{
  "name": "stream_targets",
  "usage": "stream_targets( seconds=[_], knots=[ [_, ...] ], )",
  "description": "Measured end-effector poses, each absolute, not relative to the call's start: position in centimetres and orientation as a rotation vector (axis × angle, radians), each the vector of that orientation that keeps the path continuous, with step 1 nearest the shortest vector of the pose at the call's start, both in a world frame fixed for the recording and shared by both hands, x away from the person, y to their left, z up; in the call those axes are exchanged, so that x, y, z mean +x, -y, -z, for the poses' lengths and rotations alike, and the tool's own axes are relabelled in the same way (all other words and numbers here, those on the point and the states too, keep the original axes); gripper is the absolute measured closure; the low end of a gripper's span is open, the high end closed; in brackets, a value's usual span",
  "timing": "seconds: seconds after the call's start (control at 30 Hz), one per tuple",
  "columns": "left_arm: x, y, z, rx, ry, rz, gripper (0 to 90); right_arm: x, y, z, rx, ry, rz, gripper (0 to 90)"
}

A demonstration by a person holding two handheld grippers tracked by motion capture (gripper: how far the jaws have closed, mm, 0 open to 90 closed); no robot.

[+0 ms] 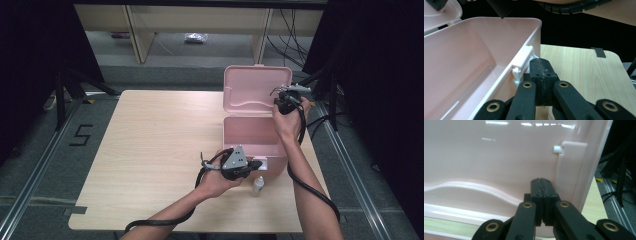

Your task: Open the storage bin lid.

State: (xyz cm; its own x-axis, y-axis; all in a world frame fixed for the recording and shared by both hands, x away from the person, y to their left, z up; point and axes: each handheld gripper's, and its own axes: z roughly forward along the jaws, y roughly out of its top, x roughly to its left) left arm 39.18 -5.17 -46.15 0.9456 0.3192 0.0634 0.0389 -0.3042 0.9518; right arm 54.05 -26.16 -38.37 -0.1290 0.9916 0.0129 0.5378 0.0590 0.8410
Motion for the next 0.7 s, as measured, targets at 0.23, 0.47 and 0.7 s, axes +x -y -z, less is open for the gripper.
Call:
stream_targets(
  seconds=[0.23, 0.47, 0.7],
  knots=[
    [39.2, 5.2, 46.2, 1.866, -0.262, -0.283, 89.7, 53.9, 26.4, 38.5, 1.539, -1.751, -0.965, 89.4],
    [39.2, 5.2, 46.2, 1.864, -0.266, -0.279, 89.7, 53.4, 26.4, 38.1, 1.573, -1.768, -0.96, 88.4],
    [39.2, 5.2, 46.2, 1.869, -0.267, -0.278, 89.7, 52.9, 26.6, 37.5, 1.535, -1.808, -0.963, 87.1]
  ],
)
